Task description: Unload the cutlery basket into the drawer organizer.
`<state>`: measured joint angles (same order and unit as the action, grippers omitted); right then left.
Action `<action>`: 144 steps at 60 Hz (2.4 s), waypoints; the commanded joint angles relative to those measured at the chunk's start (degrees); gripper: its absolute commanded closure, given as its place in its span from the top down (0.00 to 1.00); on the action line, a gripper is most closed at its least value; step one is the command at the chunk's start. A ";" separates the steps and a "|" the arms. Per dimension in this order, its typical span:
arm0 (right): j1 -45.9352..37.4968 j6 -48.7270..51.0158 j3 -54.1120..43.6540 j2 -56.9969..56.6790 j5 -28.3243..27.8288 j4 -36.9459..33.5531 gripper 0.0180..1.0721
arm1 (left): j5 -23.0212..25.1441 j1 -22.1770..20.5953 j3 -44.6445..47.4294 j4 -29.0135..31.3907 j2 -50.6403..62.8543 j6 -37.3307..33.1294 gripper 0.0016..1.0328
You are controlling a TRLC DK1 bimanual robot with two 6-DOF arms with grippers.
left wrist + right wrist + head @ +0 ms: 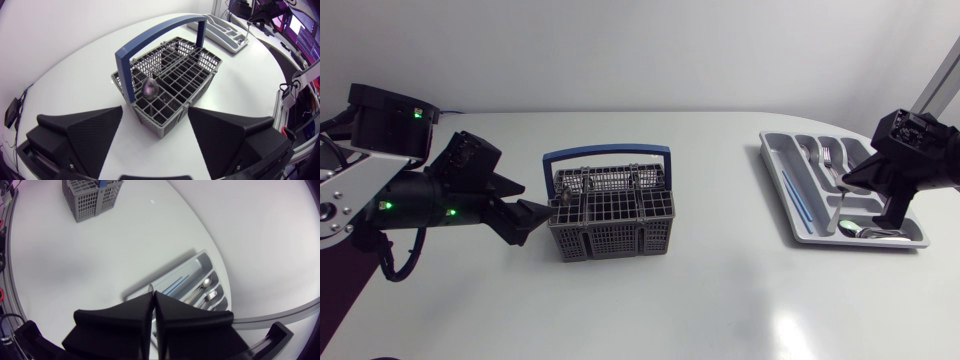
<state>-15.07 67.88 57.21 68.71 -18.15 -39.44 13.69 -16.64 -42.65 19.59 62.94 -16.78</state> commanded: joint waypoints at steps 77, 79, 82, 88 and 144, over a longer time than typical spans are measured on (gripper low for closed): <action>-18.06 30.21 8.18 27.97 11.21 14.92 0.11 | 0.54 -0.93 1.78 1.76 -2.12 -0.54 0.89; -17.98 30.21 8.00 28.24 11.21 15.01 0.12 | 0.54 -0.93 1.78 1.76 -2.20 -0.54 0.89; -17.62 30.03 7.56 28.59 11.38 15.80 0.13 | 0.54 -0.93 1.78 1.85 -2.20 -0.54 0.89; -16.92 30.12 4.93 28.59 11.91 19.31 0.23 | 0.54 -0.93 1.52 2.38 -2.38 -0.54 0.89; 12.79 -5.83 -3.33 9.52 11.30 14.57 0.57 | -0.60 1.70 1.96 2.55 -0.53 -1.07 0.89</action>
<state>-6.09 68.53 55.22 79.24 -7.86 -23.79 13.19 -15.46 -41.93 22.39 61.30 -16.78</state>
